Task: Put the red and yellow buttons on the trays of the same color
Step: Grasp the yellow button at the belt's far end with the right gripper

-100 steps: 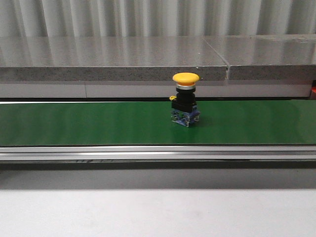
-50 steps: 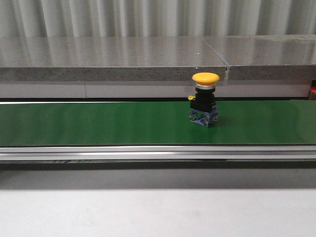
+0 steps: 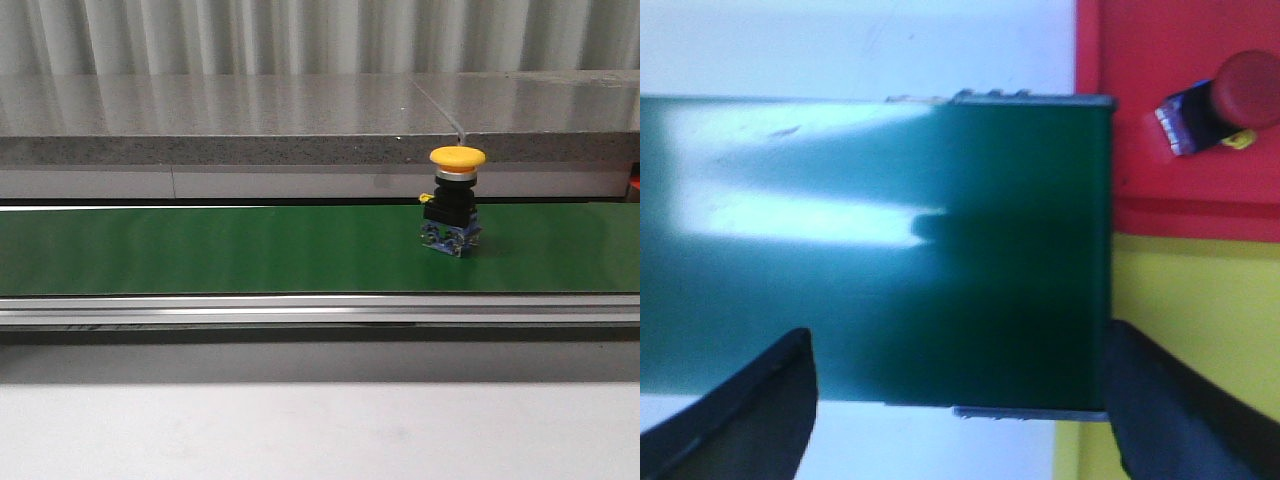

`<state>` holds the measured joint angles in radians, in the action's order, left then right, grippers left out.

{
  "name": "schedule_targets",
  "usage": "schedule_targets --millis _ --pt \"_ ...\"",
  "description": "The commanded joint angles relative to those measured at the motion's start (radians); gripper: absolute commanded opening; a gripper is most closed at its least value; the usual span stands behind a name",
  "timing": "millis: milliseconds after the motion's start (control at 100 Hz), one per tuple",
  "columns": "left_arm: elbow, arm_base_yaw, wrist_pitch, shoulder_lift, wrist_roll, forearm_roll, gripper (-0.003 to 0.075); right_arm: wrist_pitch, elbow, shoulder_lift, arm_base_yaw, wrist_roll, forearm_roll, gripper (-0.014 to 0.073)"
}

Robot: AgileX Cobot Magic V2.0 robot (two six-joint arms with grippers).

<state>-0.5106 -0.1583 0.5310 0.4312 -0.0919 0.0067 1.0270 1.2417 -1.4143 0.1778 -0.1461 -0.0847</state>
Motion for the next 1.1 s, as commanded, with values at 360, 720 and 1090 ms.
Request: schedule_targets --millis 360,720,1090 --pt "-0.023 -0.01 -0.08 0.002 0.001 -0.007 -0.002 0.009 -0.045 0.037 -0.222 -0.156 -0.119 0.0584" --pt "-0.023 -0.01 -0.08 0.002 0.001 -0.007 -0.002 -0.033 -0.044 -0.024 -0.318 -0.203 -0.124 0.0532" --pt "-0.023 -0.01 -0.08 0.002 0.001 -0.007 -0.002 -0.214 -0.042 -0.143 -0.341 -0.204 -0.124 0.0531"
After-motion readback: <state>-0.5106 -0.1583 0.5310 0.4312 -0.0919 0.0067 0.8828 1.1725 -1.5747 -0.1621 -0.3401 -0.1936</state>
